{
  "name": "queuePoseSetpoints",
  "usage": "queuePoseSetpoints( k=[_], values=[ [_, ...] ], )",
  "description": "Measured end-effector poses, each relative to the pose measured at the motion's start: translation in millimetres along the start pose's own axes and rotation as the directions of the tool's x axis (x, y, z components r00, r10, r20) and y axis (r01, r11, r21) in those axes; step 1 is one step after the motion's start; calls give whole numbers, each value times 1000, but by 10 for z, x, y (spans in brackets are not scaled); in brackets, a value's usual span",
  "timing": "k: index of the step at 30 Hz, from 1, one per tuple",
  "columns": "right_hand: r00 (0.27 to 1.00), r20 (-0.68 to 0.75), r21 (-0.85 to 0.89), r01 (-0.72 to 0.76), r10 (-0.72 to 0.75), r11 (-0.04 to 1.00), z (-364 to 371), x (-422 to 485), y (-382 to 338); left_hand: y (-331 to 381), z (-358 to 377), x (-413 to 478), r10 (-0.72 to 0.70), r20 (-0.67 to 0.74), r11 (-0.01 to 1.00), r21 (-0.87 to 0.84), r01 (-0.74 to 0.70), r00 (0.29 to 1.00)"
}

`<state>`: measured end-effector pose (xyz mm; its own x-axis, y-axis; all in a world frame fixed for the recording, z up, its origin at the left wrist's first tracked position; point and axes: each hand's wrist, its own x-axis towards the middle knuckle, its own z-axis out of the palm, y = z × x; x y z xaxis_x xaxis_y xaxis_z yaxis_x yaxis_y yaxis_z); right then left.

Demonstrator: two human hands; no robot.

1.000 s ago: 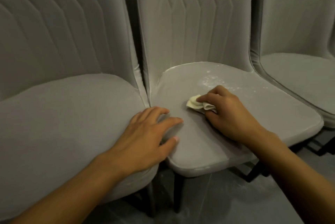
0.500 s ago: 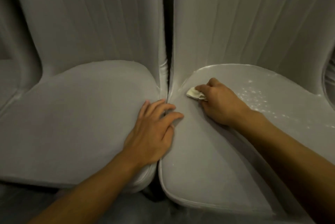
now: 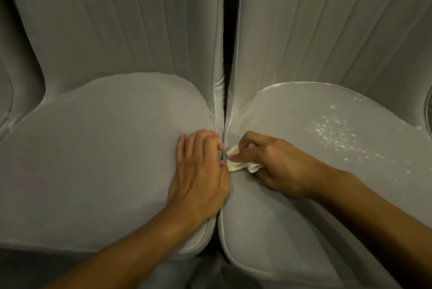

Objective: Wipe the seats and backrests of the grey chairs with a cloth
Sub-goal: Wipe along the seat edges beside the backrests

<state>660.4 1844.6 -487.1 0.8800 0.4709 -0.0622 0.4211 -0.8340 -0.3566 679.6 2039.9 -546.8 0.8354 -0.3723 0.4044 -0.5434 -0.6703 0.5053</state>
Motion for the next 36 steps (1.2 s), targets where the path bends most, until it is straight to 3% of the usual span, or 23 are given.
queuePoseSetpoints(
  k=[6, 11, 14, 18, 20, 23, 30, 33, 36],
  values=[
    [992, 45, 60, 115, -118, 992, -28, 43, -82, -11, -47, 46, 59, 115, 998, -17, -57, 992],
    [958, 67, 139, 268, -279, 953, 101, -321, -253, -69, -111, 40, 87, 162, 981, -186, -56, 983],
    [923, 110, 116, 357, -370, 927, 176, -545, -273, -50, -111, -26, 139, 250, 990, -64, -127, 958],
    [860, 145, 233, 450, -489, 862, 38, -731, -166, -6, -116, -32, 130, 272, 991, -10, -132, 953],
    [910, 31, 144, 405, -414, 903, 1, -798, -10, -8, -122, -32, 132, 266, 991, -7, -135, 955],
    [971, -154, -156, 157, -181, 975, 92, -828, 116, 6, -121, -41, 139, 257, 989, 4, -145, 956],
    [955, -49, -78, 288, -292, 955, 208, -903, -131, 102, -89, -26, 167, 285, 973, 109, -205, 944],
    [957, -33, -2, 288, -288, 958, 172, -1026, -116, 128, -100, 3, 172, 302, 966, 136, -221, 938],
    [974, -25, -99, 223, -226, 970, 62, -1197, 74, 151, -88, -4, 194, 261, 951, 186, -247, 946]
  ],
)
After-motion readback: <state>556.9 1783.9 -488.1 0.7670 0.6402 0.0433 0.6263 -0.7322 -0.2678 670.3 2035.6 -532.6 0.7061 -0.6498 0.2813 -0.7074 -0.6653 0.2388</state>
